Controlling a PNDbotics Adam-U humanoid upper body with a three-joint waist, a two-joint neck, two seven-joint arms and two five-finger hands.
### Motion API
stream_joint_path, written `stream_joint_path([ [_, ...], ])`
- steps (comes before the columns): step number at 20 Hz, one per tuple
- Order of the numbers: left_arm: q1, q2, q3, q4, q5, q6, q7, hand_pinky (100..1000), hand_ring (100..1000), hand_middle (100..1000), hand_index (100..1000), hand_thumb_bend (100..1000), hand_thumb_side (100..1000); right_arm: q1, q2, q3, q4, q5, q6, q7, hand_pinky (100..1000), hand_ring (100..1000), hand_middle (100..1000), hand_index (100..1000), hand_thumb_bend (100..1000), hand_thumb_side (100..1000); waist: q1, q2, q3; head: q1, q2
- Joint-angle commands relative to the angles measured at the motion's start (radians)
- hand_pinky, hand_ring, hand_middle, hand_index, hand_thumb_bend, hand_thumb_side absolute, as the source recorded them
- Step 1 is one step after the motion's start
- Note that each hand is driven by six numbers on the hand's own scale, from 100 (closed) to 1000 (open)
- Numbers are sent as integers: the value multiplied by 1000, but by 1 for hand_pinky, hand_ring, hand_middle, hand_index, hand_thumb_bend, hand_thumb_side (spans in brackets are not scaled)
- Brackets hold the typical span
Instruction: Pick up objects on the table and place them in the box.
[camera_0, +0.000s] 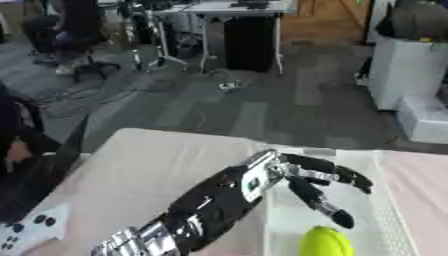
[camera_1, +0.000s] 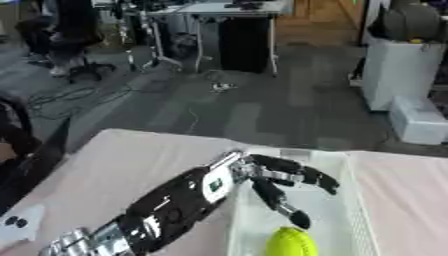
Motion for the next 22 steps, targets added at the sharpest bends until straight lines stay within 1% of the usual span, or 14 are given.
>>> stream_joint_path([
  [1, 4, 118, 54, -116, 159, -311, -259, 991, 966, 1000, 1000, 568, 934, 10, -41, -13, -13, 15, -14, 4, 100, 315, 373, 701, 333, 745, -8, -21, 10, -14, -41],
  [6, 111, 291, 110, -325, 299, -278, -223, 997, 967, 1000, 998, 486, 908, 31, -49, -14, -13, 21, -28, 5, 100, 314, 374, 700, 333, 745, -8, -36, 34, 16, -101],
  [8, 201, 326, 162, -431, 346, -229, -186, 903, 933, 1000, 984, 457, 889, 38, -50, -17, -13, 23, -32, 3, 100, 314, 374, 700, 332, 745, -9, -38, 45, 43, -139],
  [9, 261, 319, 195, -488, 376, -192, -157, 601, 834, 1000, 976, 559, 864, 39, -50, -20, -13, 23, -36, 2, 100, 314, 375, 700, 339, 740, -10, -37, 52, 55, -162],
  [10, 320, 301, 224, -549, 412, -146, -129, 718, 876, 1000, 982, 441, 862, 42, -49, -24, -13, 24, -41, 1, 100, 314, 374, 700, 331, 745, -12, -36, 58, 61, -179],
  [11, 372, 268, 250, -601, 454, -97, -98, 492, 752, 949, 928, 411, 763, 47, -47, -27, -13, 26, -46, 1, 100, 314, 374, 700, 331, 745, -17, -34, 66, 59, -202],
  [12, 422, 230, 273, -655, 508, -43, -60, 492, 752, 949, 928, 411, 763, 56, -44, -31, -13, 30, -53, 2, 100, 314, 374, 700, 331, 745, -21, -34, 74, 54, -219],
  [13, 468, 182, 293, -707, 574, -3, -8, 376, 652, 855, 837, 363, 694, 67, -39, -34, -13, 36, -59, 4, 100, 314, 371, 700, 333, 745, -28, -33, 87, 40, -239],
  [14, 507, 143, 308, -763, 646, 24, 53, 395, 665, 866, 850, 371, 702, 78, -35, -36, -13, 44, -65, 8, 100, 314, 372, 700, 333, 745, -33, -33, 98, 24, -253],
  [15, 531, 110, 318, -810, 704, 38, 100, 228, 538, 727, 722, 296, 642, 88, -31, -36, -13, 51, -71, 12, 100, 315, 369, 701, 335, 744, -39, -31, 109, 7, -265],
  [17, 549, 35, 325, -852, 830, 1, 171, 194, 472, 632, 655, 231, 640, 115, -16, -37, -13, 71, -89, 28, 100, 315, 367, 701, 336, 744, -55, -25, 133, -33, -293],
  [18, 551, 6, 323, -858, 882, -23, 183, 203, 493, 665, 683, 254, 634, 128, -6, -36, -13, 80, -99, 38, 100, 315, 368, 701, 336, 744, -62, -22, 144, -51, -306],
  [19, 545, -10, 319, -862, 924, -35, 183, 174, 441, 594, 619, 207, 647, 139, 1, -32, -13, 89, -107, 49, 100, 313, 366, 702, 337, 743, -68, -19, 155, -64, -318],
  [22, 520, -33, 303, -864, 1012, -80, 143, 166, 428, 578, 608, 206, 642, 173, 26, -13, -13, 117, -134, 99, 100, 313, 364, 702, 340, 741, -80, -12, 180, -86, -346],
])
